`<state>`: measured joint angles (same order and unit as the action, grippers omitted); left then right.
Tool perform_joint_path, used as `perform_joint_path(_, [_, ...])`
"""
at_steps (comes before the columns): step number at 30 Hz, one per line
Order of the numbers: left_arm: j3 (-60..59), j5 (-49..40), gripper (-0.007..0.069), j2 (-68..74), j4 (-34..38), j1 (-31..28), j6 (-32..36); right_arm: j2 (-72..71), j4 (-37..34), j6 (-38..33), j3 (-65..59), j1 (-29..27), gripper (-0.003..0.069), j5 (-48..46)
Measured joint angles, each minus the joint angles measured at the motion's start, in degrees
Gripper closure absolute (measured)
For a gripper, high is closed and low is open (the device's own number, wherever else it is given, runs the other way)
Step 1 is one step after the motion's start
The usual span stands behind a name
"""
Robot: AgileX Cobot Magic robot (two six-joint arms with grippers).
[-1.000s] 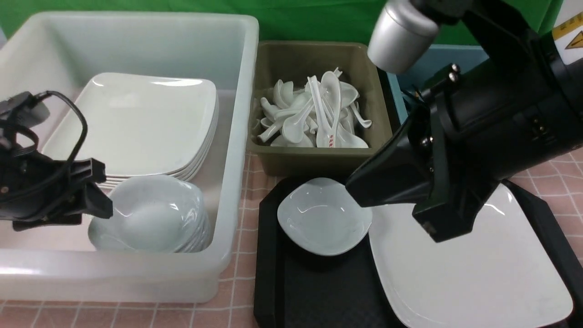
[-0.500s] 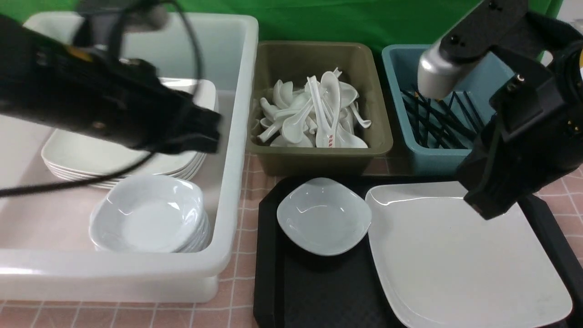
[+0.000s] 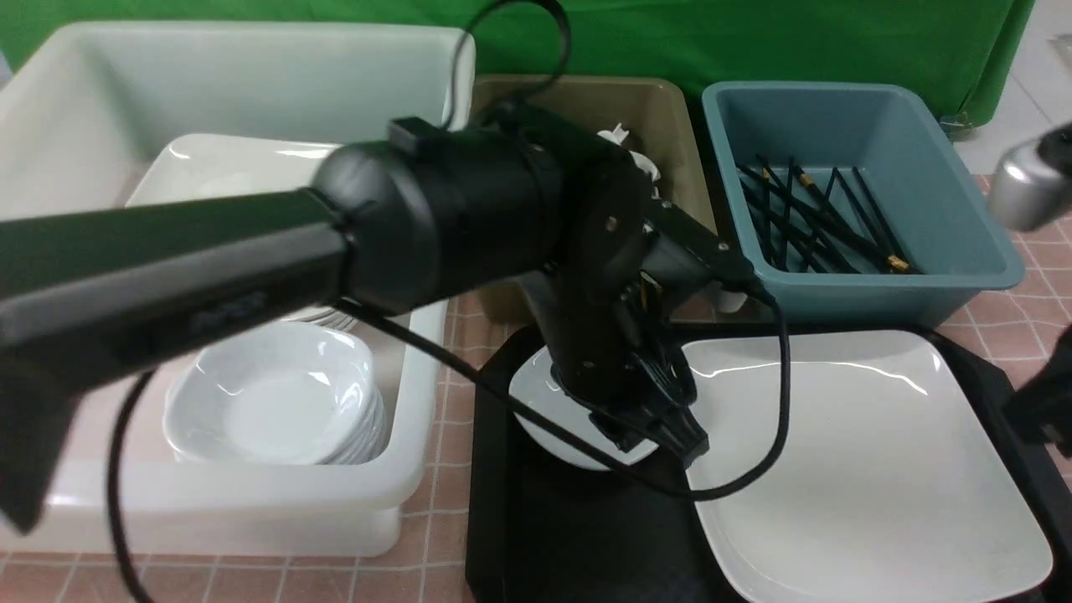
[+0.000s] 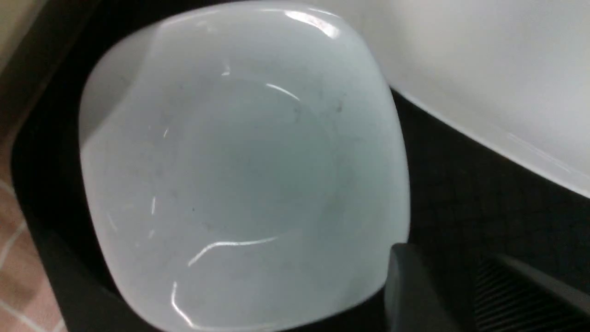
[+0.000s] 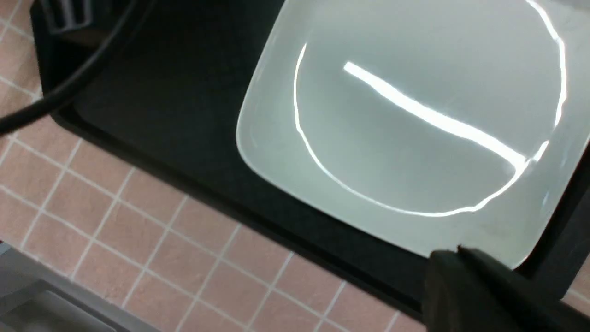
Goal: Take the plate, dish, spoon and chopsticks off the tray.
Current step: Use the left arm to grab a small plate from the dinner plate
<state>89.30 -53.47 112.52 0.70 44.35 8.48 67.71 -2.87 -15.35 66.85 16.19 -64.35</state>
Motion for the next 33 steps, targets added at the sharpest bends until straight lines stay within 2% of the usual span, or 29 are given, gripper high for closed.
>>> perform_joint_path(1, [0.2, 0.1, 0.0392, 0.3, -0.3, 0.1, 0.0, 0.0, -0.3, 0.0, -0.3, -0.1, 0.0629, 0.1])
perform_joint_path(3, [1.0, 0.9, 0.0262, 3.7, -2.7, 0.3, 0.6, -2.4, -3.8, -2.6, -3.7, -1.4, 0.0629, 1.2])
perform_joint_path(4, [1.0, 1.1, 0.0242, 4.1, -2.9, 0.3, 0.6, -2.7, -4.1, -2.9, -3.9, -1.4, 0.0629, 1.3])
perform_joint_path(5, [1.2, 2.1, 0.0169, 5.8, -4.8, 0.4, 1.3, -3.5, -6.2, -3.6, -5.0, -1.6, 0.0629, 1.9])
perform_joint_path(6, [1.2, 2.6, 0.0138, 6.5, -5.2, 0.4, 1.5, -3.7, -6.8, -4.0, -5.2, -1.6, 0.0629, 2.1])
perform_joint_path(9, [1.2, 4.4, 0.0057, 8.5, -6.9, 0.4, 1.7, -4.0, -9.4, -5.9, -5.5, -1.6, 0.0629, 3.3])
perform_joint_path(12, [1.2, 5.8, 0.0045, 9.7, -8.3, 0.4, 1.8, -4.0, -10.9, -6.6, -5.5, -1.7, 0.0629, 4.3])
perform_joint_path(16, [1.5, 6.3, 0.0106, 10.1, -8.9, 0.4, 1.8, -4.0, -11.4, -6.8, -5.5, -1.7, 0.0629, 4.9])
perform_joint_path(17, [1.5, 6.1, 0.0146, 10.2, -8.9, 0.4, 1.8, -4.0, -11.5, -6.8, -5.5, -1.7, 0.0629, 4.9])
perform_joint_path(18, [1.7, 5.5, 0.0235, 10.2, -8.8, 0.4, 1.7, -4.0, -11.5, -6.9, -5.6, -1.7, 0.0629, 5.0])
perform_joint_path(20, [2.0, 4.5, 0.035, 10.2, -8.9, 0.4, 1.7, -4.0, -11.5, -7.0, -5.6, -1.7, 0.0629, 5.1])
perform_joint_path(21, [2.5, 3.2, 0.0435, 10.2, -9.1, 0.4, 1.8, -4.0, -11.6, -7.0, -5.6, -1.7, 0.0629, 5.1])
perform_joint_path(23, [4.4, 1.1, 0.0514, 9.3, -9.5, 0.5, 1.4, -4.0, -12.2, -7.2, -5.6, -1.7, 0.0629, 4.9])
perform_joint_path(29, [10.0, -6.5, 0.0608, 5.5, -6.9, 0.4, -0.1, -4.0, -17.0, -7.5, -1.1, -1.7, 0.0629, 0.6])
perform_joint_path(33, [13.4, -9.7, 0.0617, -0.9, -5.6, 0.0, -0.6, -4.0, -18.8, -7.5, 4.5, -1.7, 0.0629, -0.3])
